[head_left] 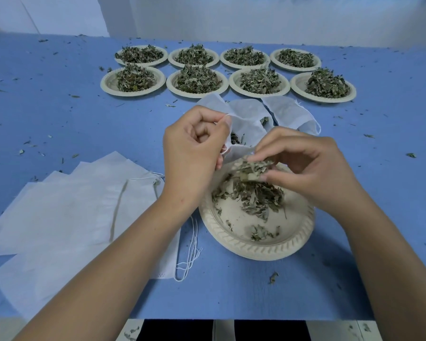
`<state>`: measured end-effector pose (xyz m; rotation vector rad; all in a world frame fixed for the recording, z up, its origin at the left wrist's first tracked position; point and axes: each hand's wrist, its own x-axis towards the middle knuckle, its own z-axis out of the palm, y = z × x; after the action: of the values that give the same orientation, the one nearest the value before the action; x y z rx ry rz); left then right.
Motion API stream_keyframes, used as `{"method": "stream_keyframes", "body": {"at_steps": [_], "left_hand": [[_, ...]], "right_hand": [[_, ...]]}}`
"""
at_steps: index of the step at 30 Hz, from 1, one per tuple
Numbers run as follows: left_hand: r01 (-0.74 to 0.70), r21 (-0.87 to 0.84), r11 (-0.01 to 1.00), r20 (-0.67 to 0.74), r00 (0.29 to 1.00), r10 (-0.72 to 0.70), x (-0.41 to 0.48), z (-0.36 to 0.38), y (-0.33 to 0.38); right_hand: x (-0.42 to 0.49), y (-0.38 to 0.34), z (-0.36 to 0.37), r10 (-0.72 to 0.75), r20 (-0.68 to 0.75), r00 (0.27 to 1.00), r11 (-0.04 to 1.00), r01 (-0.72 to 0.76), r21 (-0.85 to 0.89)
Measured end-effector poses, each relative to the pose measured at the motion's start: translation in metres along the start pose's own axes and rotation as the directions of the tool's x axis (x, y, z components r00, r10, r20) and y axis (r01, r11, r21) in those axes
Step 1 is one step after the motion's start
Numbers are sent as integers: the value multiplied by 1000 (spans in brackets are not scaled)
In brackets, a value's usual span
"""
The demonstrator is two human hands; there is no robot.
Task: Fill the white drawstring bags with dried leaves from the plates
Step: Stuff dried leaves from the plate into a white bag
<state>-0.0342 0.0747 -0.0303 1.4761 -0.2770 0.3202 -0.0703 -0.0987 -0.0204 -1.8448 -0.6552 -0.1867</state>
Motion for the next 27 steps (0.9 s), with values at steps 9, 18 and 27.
{"method": "stream_keyframes", "body": {"at_steps": [9, 18, 27], "left_hand": [[-49, 92, 995, 154, 988, 35, -5, 5, -4], [-81, 77, 994, 146, 987, 69, -6, 6, -4], [-81, 64, 995, 173, 983, 68, -9, 7, -1]], "right_hand": [[0, 9, 8, -113, -382, 917, 985, 52, -165], [1, 12, 8, -187, -223, 957, 753, -6, -657], [2, 10, 15, -205, -83, 975, 691, 84, -718]]}}
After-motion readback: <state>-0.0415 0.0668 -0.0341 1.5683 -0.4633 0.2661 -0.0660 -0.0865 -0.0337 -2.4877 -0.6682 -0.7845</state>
